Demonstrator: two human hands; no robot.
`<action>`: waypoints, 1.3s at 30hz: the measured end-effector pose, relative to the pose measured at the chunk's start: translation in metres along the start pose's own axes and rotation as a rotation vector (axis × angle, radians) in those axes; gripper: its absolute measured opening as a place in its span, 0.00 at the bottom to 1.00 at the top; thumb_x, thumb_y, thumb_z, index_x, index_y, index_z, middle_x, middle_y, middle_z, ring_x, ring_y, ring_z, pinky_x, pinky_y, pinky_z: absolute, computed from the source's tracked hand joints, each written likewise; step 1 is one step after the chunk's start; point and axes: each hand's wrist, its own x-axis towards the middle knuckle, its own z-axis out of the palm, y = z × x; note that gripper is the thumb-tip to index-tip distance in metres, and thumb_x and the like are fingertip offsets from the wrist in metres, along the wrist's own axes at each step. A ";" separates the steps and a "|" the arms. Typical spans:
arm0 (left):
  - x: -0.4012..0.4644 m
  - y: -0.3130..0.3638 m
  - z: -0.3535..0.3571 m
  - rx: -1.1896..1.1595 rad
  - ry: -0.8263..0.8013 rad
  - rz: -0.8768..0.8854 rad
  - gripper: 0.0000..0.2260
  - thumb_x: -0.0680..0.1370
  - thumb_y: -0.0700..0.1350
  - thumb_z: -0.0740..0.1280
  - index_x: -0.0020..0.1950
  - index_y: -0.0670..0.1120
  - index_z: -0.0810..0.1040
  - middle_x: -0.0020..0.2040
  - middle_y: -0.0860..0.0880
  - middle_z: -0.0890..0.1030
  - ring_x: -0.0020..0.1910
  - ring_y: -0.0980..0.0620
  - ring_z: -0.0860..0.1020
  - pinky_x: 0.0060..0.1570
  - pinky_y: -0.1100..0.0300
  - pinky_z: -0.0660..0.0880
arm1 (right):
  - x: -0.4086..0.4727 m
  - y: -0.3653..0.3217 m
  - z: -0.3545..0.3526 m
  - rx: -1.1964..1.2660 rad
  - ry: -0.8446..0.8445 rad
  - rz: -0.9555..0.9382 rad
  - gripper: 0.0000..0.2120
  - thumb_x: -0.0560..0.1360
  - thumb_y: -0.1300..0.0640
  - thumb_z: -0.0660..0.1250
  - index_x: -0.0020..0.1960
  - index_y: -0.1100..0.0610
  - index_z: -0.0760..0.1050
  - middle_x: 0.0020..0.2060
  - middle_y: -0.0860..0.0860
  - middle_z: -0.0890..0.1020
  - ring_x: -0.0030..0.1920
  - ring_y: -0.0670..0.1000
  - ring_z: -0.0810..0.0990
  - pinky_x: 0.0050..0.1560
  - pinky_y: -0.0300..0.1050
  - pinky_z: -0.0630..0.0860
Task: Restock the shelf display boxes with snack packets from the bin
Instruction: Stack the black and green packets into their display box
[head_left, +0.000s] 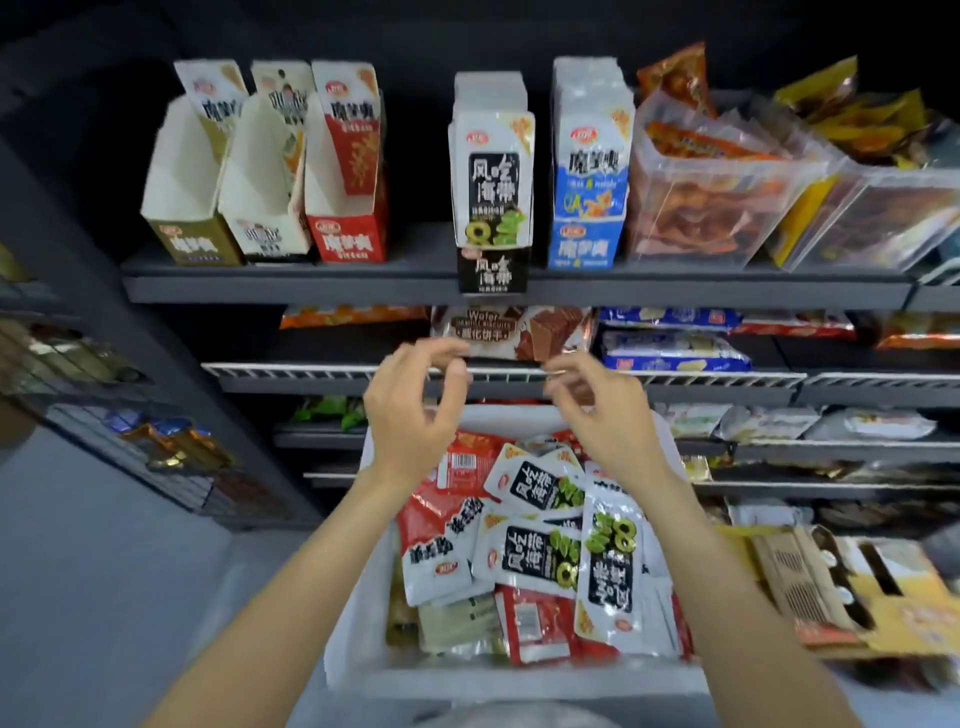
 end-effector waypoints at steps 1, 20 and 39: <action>-0.016 -0.002 -0.001 0.016 -0.069 -0.031 0.10 0.78 0.44 0.61 0.48 0.42 0.80 0.41 0.54 0.80 0.40 0.55 0.77 0.45 0.65 0.72 | -0.014 0.011 0.002 -0.027 -0.088 0.055 0.07 0.77 0.58 0.65 0.54 0.54 0.77 0.42 0.44 0.82 0.43 0.44 0.81 0.46 0.42 0.79; -0.106 -0.017 0.020 0.440 -1.101 -0.373 0.32 0.68 0.61 0.72 0.67 0.52 0.68 0.64 0.52 0.68 0.62 0.52 0.69 0.58 0.56 0.71 | -0.084 0.061 0.021 -0.504 -0.436 0.434 0.44 0.71 0.37 0.68 0.76 0.58 0.53 0.75 0.57 0.51 0.76 0.55 0.51 0.74 0.52 0.51; -0.089 -0.035 0.003 0.445 -1.028 -0.585 0.25 0.70 0.56 0.73 0.64 0.53 0.70 0.64 0.52 0.74 0.63 0.52 0.72 0.58 0.58 0.69 | -0.094 0.050 0.020 -0.316 -0.429 0.599 0.38 0.70 0.52 0.75 0.71 0.56 0.57 0.60 0.58 0.74 0.60 0.58 0.75 0.54 0.48 0.72</action>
